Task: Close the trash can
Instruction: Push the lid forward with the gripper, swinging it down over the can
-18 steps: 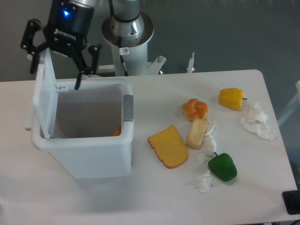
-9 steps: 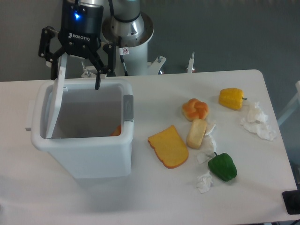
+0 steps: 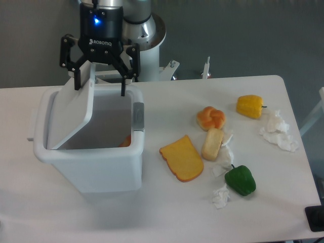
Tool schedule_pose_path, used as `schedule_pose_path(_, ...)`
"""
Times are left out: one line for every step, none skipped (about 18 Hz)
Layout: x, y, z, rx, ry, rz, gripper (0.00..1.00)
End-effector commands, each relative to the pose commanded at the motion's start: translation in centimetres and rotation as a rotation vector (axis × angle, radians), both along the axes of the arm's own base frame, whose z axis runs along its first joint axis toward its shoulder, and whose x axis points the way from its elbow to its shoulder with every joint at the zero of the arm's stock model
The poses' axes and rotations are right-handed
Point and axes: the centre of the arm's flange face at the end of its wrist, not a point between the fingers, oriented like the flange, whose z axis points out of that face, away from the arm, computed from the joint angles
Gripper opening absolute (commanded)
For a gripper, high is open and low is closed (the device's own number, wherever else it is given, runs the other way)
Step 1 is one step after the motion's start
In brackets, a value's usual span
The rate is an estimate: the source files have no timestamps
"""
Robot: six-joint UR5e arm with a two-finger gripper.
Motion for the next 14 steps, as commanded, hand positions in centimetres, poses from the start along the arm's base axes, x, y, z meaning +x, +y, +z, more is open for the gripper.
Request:
schedule_pose_path(0.0,0.0,-0.3,-0.007,-0.001,0.002,1.0)
schedule_pose_path(-0.1,-0.1,-0.6,-0.015,0.003,0.007,1.0)
schedule_pose_path(-0.2,-0.1,-0.8,-0.02,0.002,0.008,1.0)
schedule_pose_path(-0.2,0.0,-0.9,-0.022,0.001,0.009,1.0)
schedule_pose_path(-0.2,0.1,-1.1,-0.025,-0.002,0.009,1.0)
schedule_pose_path(-0.3,0.1,-1.5,-0.031,-0.007,0.01,1.0)
schedule_pose_path(-0.4,0.2,-1.8,-0.034,-0.011,0.01,1.0)
schedule_pose_path(-0.5,0.1,-2.0,-0.038,-0.013,0.012,1.0)
schedule_pose_path(-1.0,-0.2,-2.2,-0.039,-0.016,0.022,1.0)
schedule_pose_path(-1.4,-0.3,-2.3,-0.04,-0.017,0.03,1.0)
schedule_pose_path(-1.6,-0.4,-2.4,-0.042,-0.018,0.033,1.0)
schedule_pose_path(-1.8,-0.5,-2.4,-0.042,-0.018,0.036,1.0)
schedule_pose_path(-2.0,-0.6,-2.5,-0.043,-0.02,0.042,1.0)
schedule_pose_path(-2.1,-0.6,-2.5,-0.043,-0.02,0.044,1.0)
